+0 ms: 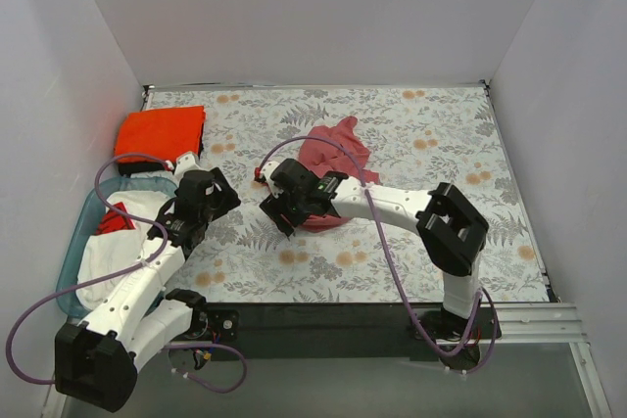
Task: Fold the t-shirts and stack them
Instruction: Flatten the tshirt out
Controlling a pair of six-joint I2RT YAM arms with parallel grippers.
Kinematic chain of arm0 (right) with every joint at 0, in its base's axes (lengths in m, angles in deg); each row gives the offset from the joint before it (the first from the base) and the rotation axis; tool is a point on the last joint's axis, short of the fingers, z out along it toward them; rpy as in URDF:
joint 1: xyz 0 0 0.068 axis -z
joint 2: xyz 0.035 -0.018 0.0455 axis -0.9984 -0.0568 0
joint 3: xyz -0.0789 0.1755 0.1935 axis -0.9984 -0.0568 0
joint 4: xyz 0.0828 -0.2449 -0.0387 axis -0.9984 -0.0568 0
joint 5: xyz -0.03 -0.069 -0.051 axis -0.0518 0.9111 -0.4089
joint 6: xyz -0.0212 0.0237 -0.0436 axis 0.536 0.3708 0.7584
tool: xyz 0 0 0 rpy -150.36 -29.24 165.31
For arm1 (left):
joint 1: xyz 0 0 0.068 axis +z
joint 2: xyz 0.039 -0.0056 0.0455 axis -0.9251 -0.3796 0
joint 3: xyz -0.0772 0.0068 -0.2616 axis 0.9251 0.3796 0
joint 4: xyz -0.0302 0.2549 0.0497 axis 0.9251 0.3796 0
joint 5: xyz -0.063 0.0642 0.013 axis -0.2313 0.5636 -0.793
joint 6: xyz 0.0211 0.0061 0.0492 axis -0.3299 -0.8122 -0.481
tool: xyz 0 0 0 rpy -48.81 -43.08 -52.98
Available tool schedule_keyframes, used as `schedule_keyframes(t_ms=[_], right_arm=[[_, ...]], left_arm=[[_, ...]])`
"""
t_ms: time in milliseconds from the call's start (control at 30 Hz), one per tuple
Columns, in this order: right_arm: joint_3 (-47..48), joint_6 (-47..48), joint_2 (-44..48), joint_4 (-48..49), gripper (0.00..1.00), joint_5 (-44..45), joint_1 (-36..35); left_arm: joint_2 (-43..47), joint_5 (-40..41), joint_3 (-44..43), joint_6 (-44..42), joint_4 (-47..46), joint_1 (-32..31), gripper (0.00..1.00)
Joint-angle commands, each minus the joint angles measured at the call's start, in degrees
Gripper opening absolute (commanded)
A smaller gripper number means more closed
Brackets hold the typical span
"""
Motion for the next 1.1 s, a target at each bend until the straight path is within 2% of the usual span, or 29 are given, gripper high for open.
schedule_keyframes(t_ms=[0,200,300,333,400,433,467,500,633,767,800,933,967,1033,1067], right_arm=[[3.94,0.27,-3.73,-0.22,0.74,7.61,0.35],[7.2,1.32,-10.23,-0.66,0.72,13.76,0.35],[8.6,1.93,-12.16,-0.66,0.61,14.65,0.35],[9.04,2.37,-12.7,-0.57,0.51,14.91,0.35],[11.49,2.9,-14.18,-1.18,0.38,14.74,0.44],[12.81,3.69,-14.63,-1.62,0.19,14.39,0.44],[14.74,4.04,-14.72,-2.32,0.08,14.13,0.44],[18.33,4.48,-14.46,-3.37,0.01,13.95,0.44],[27.66,5.63,-9.38,-4.17,0.01,14.12,0.97],[30.32,5.28,0.37,-3.3,0.01,17.72,3.94],[29.27,4.67,5.35,-2.95,0.01,19.82,4.74],[14.19,0.01,19.18,0.39,0.01,23.7,11.15],[5.97,-1.56,21.99,1.79,0.01,24.14,14.56],[-3.74,-7.97,30.07,2.85,0.02,24.23,18.44],[-13.62,-10.08,32.8,3.47,0.02,24.23,22.46]], left_arm=[[0.07,1.32,-0.28,0.69,-1.17,0.36,0.62],[0.86,2.2,-0.28,0.95,-0.99,0.36,0.61],[1.12,2.55,-0.19,0.96,-0.99,0.36,0.61],[1.21,2.9,-0.28,0.96,-0.99,0.36,0.61],[1.3,3.25,-0.19,1.04,-0.9,0.45,0.61],[1.47,3.78,-0.11,1.13,-0.81,0.45,0.61],[1.65,4.04,-0.11,1.22,-0.9,0.45,0.61],[2.0,4.31,-0.02,1.39,-0.9,0.54,0.61],[3.49,5.19,0.33,1.66,-0.9,0.45,0.61],[4.81,5.72,0.86,1.83,-0.9,0.45,0.61],[4.9,5.89,0.95,1.83,-0.99,0.45,0.61],[5.17,5.28,1.12,1.57,-1.43,0.45,0.61],[5.08,5.02,1.12,1.4,-1.69,0.45,0.61],[4.99,4.05,1.21,1.13,-1.87,0.54,0.61],[4.81,3.61,1.3,0.78,-2.3,0.45,0.61]])
